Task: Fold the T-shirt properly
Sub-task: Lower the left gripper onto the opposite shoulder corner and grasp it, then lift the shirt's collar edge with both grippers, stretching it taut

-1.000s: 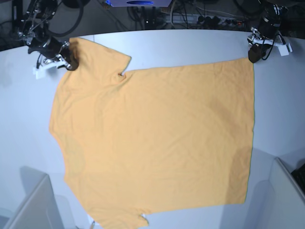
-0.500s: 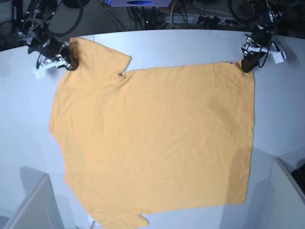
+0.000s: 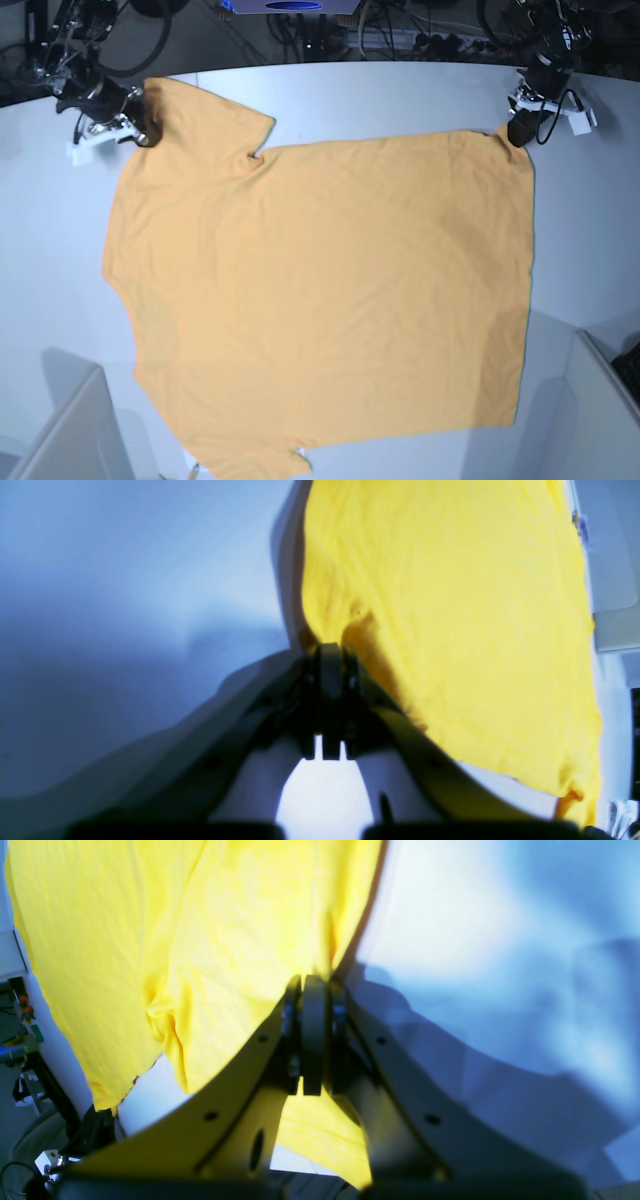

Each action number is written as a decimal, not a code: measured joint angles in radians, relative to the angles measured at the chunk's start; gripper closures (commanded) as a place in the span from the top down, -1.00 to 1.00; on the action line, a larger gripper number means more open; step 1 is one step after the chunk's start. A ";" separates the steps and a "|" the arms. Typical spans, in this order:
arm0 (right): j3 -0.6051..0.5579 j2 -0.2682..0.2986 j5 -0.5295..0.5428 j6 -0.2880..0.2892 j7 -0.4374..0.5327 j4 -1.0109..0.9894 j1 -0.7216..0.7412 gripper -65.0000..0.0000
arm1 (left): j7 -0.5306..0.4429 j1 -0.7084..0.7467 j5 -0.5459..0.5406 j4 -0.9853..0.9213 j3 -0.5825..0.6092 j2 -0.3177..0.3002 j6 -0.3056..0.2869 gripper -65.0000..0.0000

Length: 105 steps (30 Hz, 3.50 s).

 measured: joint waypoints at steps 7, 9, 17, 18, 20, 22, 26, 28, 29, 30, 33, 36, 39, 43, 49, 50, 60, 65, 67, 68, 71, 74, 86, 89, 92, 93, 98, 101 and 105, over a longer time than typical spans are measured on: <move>0.000 -0.003 -0.017 -0.008 0.052 0.038 -0.043 -1.00 | 0.023 0.081 0.072 0.164 0.002 0.001 0.014 -1.00; 0.000 -0.006 -0.041 -0.017 0.036 0.085 -0.069 -1.00 | 0.021 0.079 0.143 0.194 0.002 0.001 0.016 -1.00; 0.000 -0.008 -0.034 -0.021 0.034 0.203 -0.130 -1.00 | 0.023 0.141 0.233 0.277 -0.002 0.006 0.010 -1.00; 0.000 -0.009 -0.034 -0.021 0.034 0.213 -0.145 -1.00 | 0.022 0.150 0.232 0.288 -0.002 0.004 0.010 -1.00; 0.000 -0.009 -0.037 -0.021 0.033 0.241 -0.168 -1.00 | 0.018 0.177 0.232 0.315 -0.002 0.001 0.007 -1.00; 0.000 -0.008 -0.036 -0.021 0.034 0.268 -0.181 -1.00 | 0.019 0.204 0.233 0.341 -0.003 0.001 0.007 -1.00; 0.000 -0.008 -0.030 -0.021 0.035 0.313 -0.210 -1.00 | 0.019 0.247 0.233 0.390 -0.003 0.001 0.007 -1.00; 0.000 -0.008 -0.034 -0.021 0.033 0.319 -0.221 -1.00 | 0.018 0.266 0.232 0.408 -0.003 0.000 0.006 -1.00; 0.000 -0.008 -0.033 -0.021 0.034 0.320 -0.226 -1.00 | 0.018 0.273 0.233 0.417 -0.003 0.000 0.007 -1.00; 0.000 -0.008 -0.033 -0.021 0.034 0.324 -0.230 -1.00 | 0.019 0.280 0.236 0.427 -0.003 0.000 0.007 -1.00; 0.000 -0.008 -0.034 -0.021 0.034 0.342 -0.233 -1.00 | 0.018 0.285 0.233 0.471 -0.003 0.000 0.007 -1.00; 0.000 -0.009 -0.042 -0.022 0.021 0.344 -0.206 -1.00 | 0.019 0.276 0.232 0.481 -0.003 -0.003 0.007 -1.00; -0.003 -0.005 -0.037 -0.024 0.028 0.342 -0.148 -1.00 | 0.024 0.271 0.233 0.481 -0.002 -0.002 0.008 -1.00; -0.005 0.000 -0.042 -0.026 0.021 0.341 -0.098 -1.00 | 0.022 0.230 0.229 0.479 0.004 -0.005 0.011 -1.00; -0.006 -0.008 -0.110 -0.091 -0.090 0.340 0.019 -1.00 | 0.150 0.141 0.235 0.475 -0.005 -0.002 0.011 -1.00; -0.006 -0.009 -0.113 -0.090 -0.106 0.340 0.032 -1.00 | 0.161 0.124 0.233 0.476 -0.005 -0.002 0.011 -1.00; -0.007 -0.008 -0.121 -0.093 -0.123 0.338 0.150 -1.00 | 0.179 0.020 0.234 0.476 0.001 -0.002 0.109 -1.00; -0.007 -0.005 -0.119 -0.093 -0.177 0.234 0.254 -1.00 | 0.183 -0.018 0.235 0.473 0.010 -0.027 0.161 -1.00; -0.007 -0.005 -0.124 -0.093 -0.179 0.185 0.289 -1.00 | 0.179 -0.032 0.236 0.472 0.039 -0.048 0.187 -1.00; -0.007 -0.005 -0.127 -0.093 -0.179 0.164 0.304 -1.00 | 0.180 -0.035 0.235 0.472 0.055 -0.060 0.192 -1.00; -0.007 -0.005 -0.125 -0.093 -0.179 0.108 0.356 -1.00 | 0.180 -0.065 0.231 0.466 0.090 -0.069 0.229 -1.00; -0.007 -0.003 -0.126 -0.093 -0.177 0.047 0.404 -1.00 | 0.178 -0.095 0.232 0.420 0.093 -0.069 0.229 -1.00; -0.198 0.060 -0.189 -0.094 -0.028 -0.222 0.559 -1.00 | 0.180 -0.207 0.240 0.250 0.126 -0.124 0.230 -1.00; -0.201 0.064 -0.219 -0.095 -0.020 -0.264 0.589 -1.00 | 0.180 -0.243 0.309 0.223 0.128 -0.126 0.229 -1.00; -0.199 0.064 -0.222 -0.096 -0.018 -0.266 0.610 -1.00 | 0.178 -0.258 0.333 0.203 0.130 -0.128 0.229 -1.00; -0.198 0.063 -0.222 -0.096 -0.019 -0.268 0.618 -1.00 | 0.185 -0.261 0.341 0.200 0.129 -0.129 0.229 -1.00; -0.196 0.064 -0.222 -0.097 -0.018 -0.269 0.657 -1.00 | 0.183 -0.296 0.344 0.197 0.130 -0.129 0.229 -1.00; -0.196 0.064 -0.220 -0.097 -0.018 -0.269 0.667 -1.00 | 0.180 -0.309 0.346 0.192 0.163 -0.134 0.231 -1.00; -0.196 0.065 -0.219 -0.097 -0.017 -0.286 0.669 -1.00 | 0.180 -0.322 0.344 0.187 0.163 -0.131 0.230 -1.00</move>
